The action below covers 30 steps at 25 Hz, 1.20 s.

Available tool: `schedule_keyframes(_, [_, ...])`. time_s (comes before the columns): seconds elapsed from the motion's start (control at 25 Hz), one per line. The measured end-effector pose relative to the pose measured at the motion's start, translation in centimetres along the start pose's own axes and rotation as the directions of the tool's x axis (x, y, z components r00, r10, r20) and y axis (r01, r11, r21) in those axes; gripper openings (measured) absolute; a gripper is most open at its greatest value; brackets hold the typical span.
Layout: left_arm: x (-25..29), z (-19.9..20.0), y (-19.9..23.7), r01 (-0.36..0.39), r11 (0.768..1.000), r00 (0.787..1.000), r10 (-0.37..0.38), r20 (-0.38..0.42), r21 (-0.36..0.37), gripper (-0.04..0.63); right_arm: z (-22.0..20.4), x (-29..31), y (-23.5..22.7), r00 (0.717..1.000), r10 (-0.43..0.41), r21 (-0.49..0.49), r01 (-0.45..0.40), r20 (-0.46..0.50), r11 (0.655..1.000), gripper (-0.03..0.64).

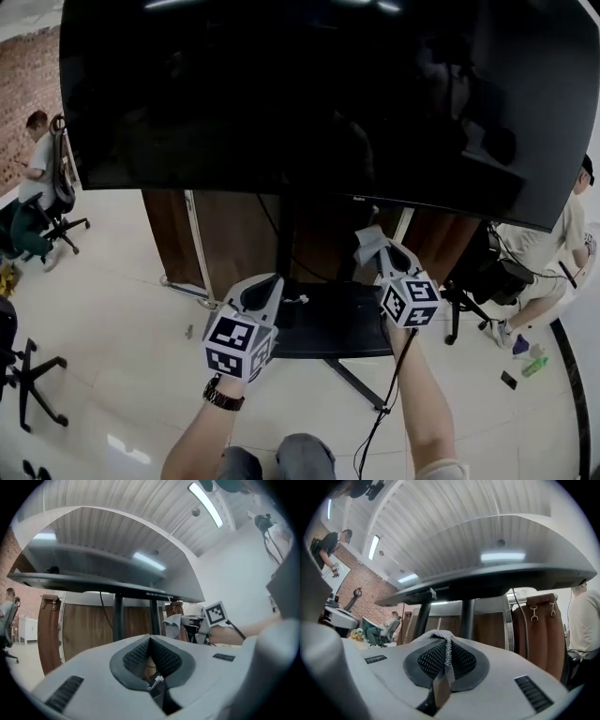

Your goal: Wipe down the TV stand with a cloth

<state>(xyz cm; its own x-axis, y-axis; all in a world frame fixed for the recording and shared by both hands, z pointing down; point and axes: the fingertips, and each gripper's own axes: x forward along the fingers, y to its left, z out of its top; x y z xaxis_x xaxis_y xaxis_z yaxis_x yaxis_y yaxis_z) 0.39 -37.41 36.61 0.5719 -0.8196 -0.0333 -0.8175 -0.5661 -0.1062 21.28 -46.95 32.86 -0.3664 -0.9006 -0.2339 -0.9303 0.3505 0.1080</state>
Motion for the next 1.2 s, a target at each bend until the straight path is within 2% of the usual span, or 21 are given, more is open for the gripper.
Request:
schedule_keyframes(0.08, [0.3, -3.3, -0.2, 0.004, 1.000, 1.000, -0.004, 0.008, 0.014, 0.023, -3.4, 2.2, -0.7, 1.000, -0.006, -0.026, 0.006, -0.028, 1.000, 0.003])
schedule_keyframes(0.2, [-0.1, -6.9, 0.6, -0.022, 1.000, 1.000, 0.022, 0.006, 0.002, 0.023, -10.9, 5.2, -1.3, 0.987, -0.007, -0.023, 0.003, -0.159, 1.000, 0.003])
schedule_keyframes(0.32, [-0.6, -9.7, 1.2, -0.050, 0.998, 0.998, 0.048, -0.040, -0.041, 0.023, -19.0, 4.9, -1.9, 0.939, -0.001, -0.004, 0.000, -0.345, 1.000, 0.003])
schedule_keyframes(0.4, [-1.7, -10.6, 2.0, -0.071, 0.996, 0.996, 0.068, -0.056, -0.051, 0.023, -21.9, 3.9, -1.2, 0.911, 0.014, 0.004, -0.014, -0.412, 1.000, 0.003])
schedule_keyframes(0.48, [-2.8, -10.7, 2.7, -0.093, 0.994, 0.994, 0.090, -0.055, -0.052, 0.023, -22.1, 3.4, -0.2, 0.909, 0.040, 0.022, -0.034, -0.415, 0.999, 0.003])
schedule_keyframes(0.52, [-3.2, -10.6, 2.9, -0.101, 0.994, 0.994, 0.099, -0.051, -0.050, 0.023, -21.0, 3.4, 0.4, 0.922, 0.053, 0.023, -0.048, -0.384, 0.999, 0.004])
schedule_keyframes(0.64, [-4.2, -9.7, 2.9, -0.113, 0.993, 0.993, 0.111, -0.030, -0.039, 0.023, -13.6, 4.8, 3.5, 0.976, 0.116, 0.003, -0.117, -0.185, 0.993, 0.003])
schedule_keyframes(0.72, [-4.9, -9.1, 2.7, -0.115, 0.993, 0.993, 0.115, -0.011, -0.033, 0.023, -7.7, 6.9, 6.4, 0.984, 0.172, -0.001, -0.172, -0.045, 0.985, 0.003])
schedule_keyframes(0.8, [-5.6, -8.7, 2.6, -0.118, 0.993, 0.993, 0.118, 0.001, -0.024, 0.023, -4.1, 9.7, 9.3, 0.976, 0.218, 0.008, -0.219, 0.021, 0.976, 0.003])
schedule_keyframes(0.88, [-6.5, -8.7, 2.4, -0.124, 0.992, 0.992, 0.124, 0.003, -0.017, 0.023, -4.6, 12.4, 11.9, 0.964, 0.263, 0.019, -0.262, -0.027, 0.965, 0.003])
schedule_keyframes(1.0, [-7.6, -9.6, 2.0, -0.131, 0.991, 0.991, 0.131, -0.012, -0.021, 0.023, -10.9, 13.7, 14.4, 0.924, 0.315, 0.017, -0.319, -0.215, 0.948, 0.003])
schedule_keyframes(1.08, [-8.3, -10.3, 1.9, -0.136, 0.990, 0.991, 0.135, -0.025, -0.027, 0.023, -14.7, 12.8, 14.8, 0.897, 0.325, 0.023, -0.334, -0.301, 0.942, 0.004])
schedule_keyframes(1.12, [-8.6, -10.6, 2.0, -0.138, 0.990, 0.990, 0.137, -0.031, -0.030, 0.023, -15.9, 12.1, 14.5, 0.891, 0.324, 0.036, -0.330, -0.318, 0.943, 0.003])
schedule_keyframes(1.2, [-9.1, -11.1, 2.0, -0.138, 0.990, 0.990, 0.137, -0.038, -0.038, 0.023, -16.3, 10.5, 13.1, 0.906, 0.301, 0.065, -0.296, -0.298, 0.953, 0.003])
